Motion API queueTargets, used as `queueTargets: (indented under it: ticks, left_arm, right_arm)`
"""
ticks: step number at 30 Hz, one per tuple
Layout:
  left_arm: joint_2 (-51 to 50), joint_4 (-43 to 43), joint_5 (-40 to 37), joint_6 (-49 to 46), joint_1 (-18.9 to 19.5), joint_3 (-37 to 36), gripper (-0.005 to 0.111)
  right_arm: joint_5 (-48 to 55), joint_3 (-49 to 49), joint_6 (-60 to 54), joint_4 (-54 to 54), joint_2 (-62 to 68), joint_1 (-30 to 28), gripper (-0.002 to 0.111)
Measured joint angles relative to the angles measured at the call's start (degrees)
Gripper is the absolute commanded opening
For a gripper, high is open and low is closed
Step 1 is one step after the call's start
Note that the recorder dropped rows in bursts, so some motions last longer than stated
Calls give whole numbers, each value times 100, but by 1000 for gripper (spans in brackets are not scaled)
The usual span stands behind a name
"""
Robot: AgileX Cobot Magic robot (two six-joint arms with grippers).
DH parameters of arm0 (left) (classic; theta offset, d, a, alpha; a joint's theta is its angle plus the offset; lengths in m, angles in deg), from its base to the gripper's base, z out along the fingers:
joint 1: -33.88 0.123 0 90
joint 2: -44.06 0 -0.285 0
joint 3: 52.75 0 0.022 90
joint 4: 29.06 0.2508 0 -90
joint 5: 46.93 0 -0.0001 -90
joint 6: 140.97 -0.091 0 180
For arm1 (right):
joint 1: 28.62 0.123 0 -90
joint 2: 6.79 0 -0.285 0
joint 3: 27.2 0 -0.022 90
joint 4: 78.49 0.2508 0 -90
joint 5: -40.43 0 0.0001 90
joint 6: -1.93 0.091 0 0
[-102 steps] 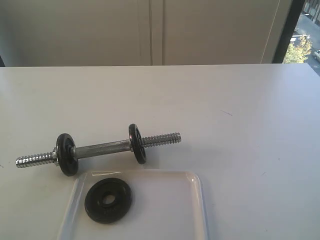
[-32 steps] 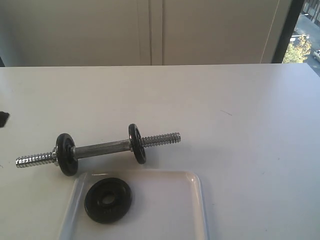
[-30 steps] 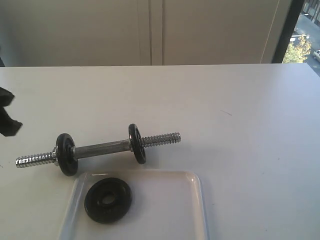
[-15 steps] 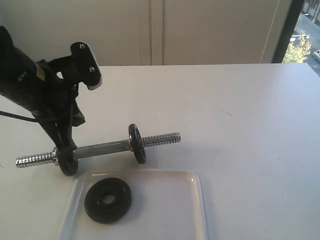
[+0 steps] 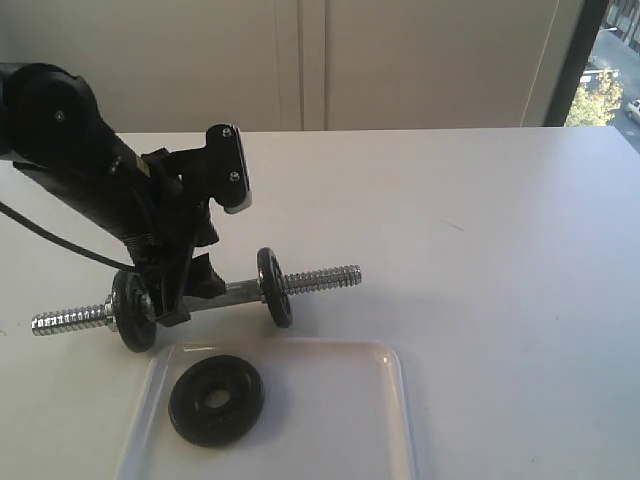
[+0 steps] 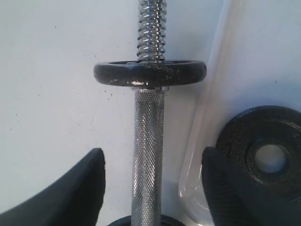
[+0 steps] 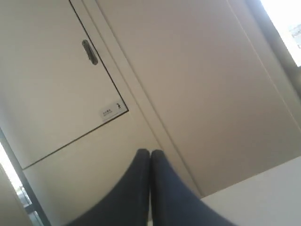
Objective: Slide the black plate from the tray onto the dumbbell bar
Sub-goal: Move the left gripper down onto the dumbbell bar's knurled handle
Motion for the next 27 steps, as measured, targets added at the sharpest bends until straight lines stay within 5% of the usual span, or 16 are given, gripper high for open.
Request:
queueTargets:
  ticks: [6,27]
  left_arm:
    - [-532,-21,338,-307,0,11,64]
    - [-1245,-310,1114,-585,0,11,64]
  right_arm:
    - [-48,0,827,44,0,0,0]
    - [561,8,814,44,0,0,0]
